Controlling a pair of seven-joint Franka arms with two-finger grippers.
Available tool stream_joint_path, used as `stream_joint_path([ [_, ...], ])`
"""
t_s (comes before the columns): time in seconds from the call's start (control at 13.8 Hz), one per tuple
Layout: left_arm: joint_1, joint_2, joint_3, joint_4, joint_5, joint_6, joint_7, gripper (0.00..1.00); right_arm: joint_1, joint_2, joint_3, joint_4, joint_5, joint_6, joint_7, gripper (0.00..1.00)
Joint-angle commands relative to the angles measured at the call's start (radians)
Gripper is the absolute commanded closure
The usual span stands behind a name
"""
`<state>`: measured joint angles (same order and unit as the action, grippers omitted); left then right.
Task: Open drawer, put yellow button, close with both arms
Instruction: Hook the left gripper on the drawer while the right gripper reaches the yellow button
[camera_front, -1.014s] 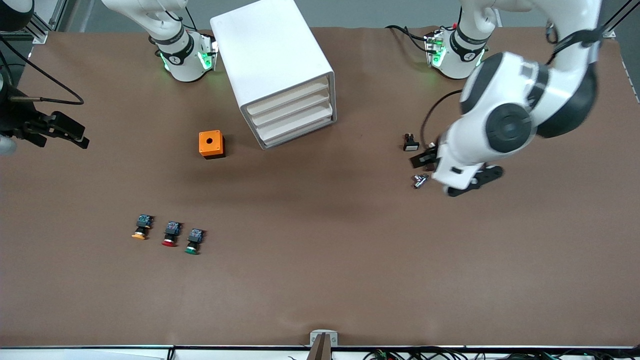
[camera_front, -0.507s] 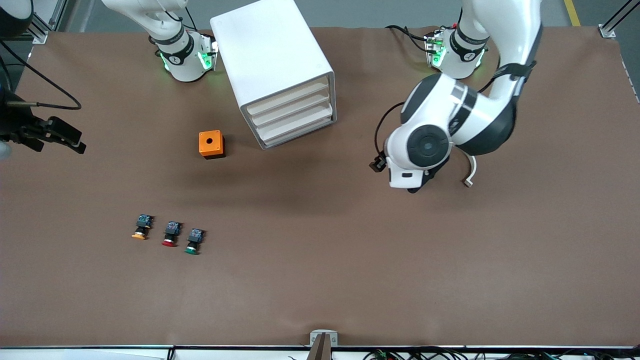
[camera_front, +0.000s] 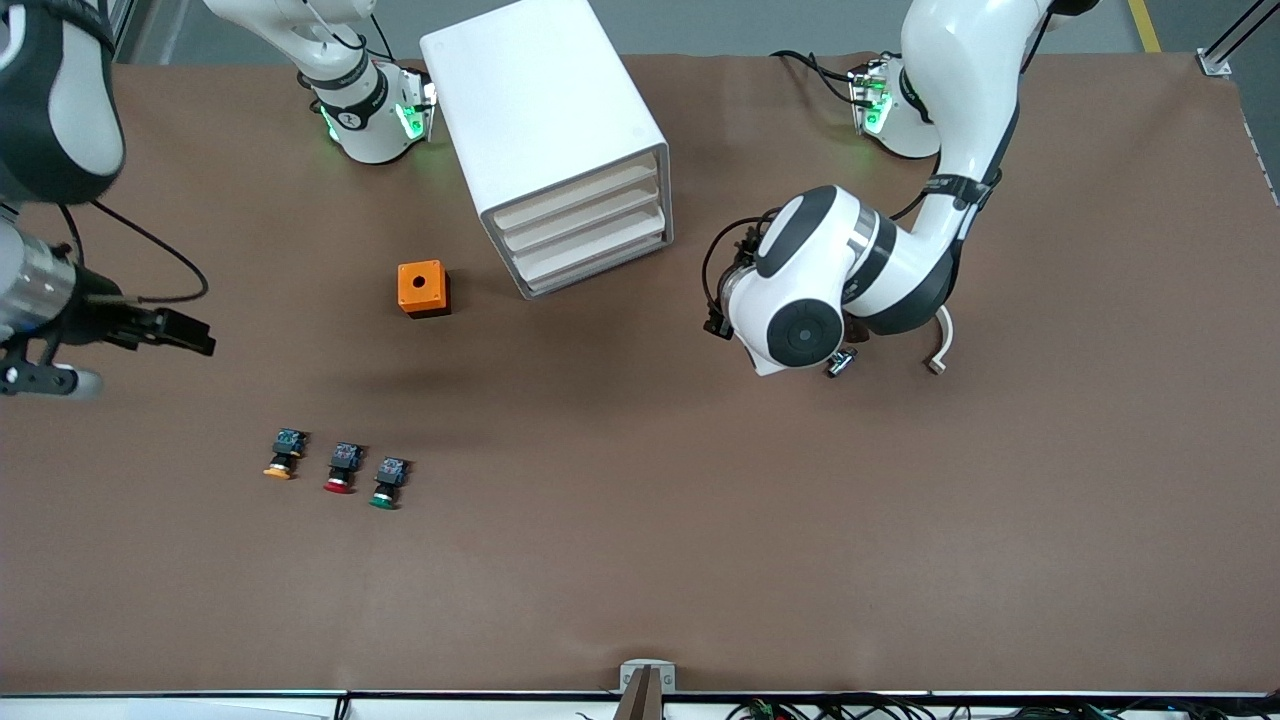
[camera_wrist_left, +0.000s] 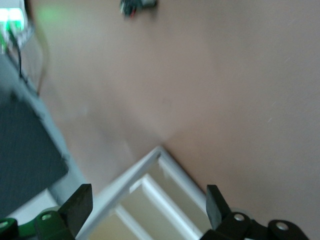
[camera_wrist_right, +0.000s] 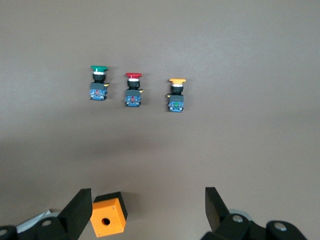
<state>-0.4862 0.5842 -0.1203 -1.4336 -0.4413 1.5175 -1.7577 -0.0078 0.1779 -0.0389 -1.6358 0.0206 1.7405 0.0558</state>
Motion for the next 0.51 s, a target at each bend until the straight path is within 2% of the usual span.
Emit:
stream_joint_path([
  [0.0, 0.008, 0.052, 0.004, 0.027, -0.123, -0.077, -0.074, 0.01, -0.046, 0.072, 0.011, 0.007, -0.011, 0.049, 0.004, 0.0],
  [0.14, 0.006, 0.083, 0.004, 0.028, -0.219, -0.082, -0.182, 0.03, -0.054, 0.136, 0.011, 0.002, -0.011, 0.112, 0.013, 0.0],
  [0.29, 0.005, 0.132, 0.004, 0.03, -0.336, -0.082, -0.316, 0.07, -0.073, 0.213, 0.013, 0.002, -0.007, 0.163, 0.015, 0.0],
  [0.43, -0.008, 0.161, 0.004, 0.03, -0.399, -0.082, -0.4, 0.15, -0.08, 0.274, 0.013, 0.002, 0.002, 0.21, 0.015, 0.0],
])
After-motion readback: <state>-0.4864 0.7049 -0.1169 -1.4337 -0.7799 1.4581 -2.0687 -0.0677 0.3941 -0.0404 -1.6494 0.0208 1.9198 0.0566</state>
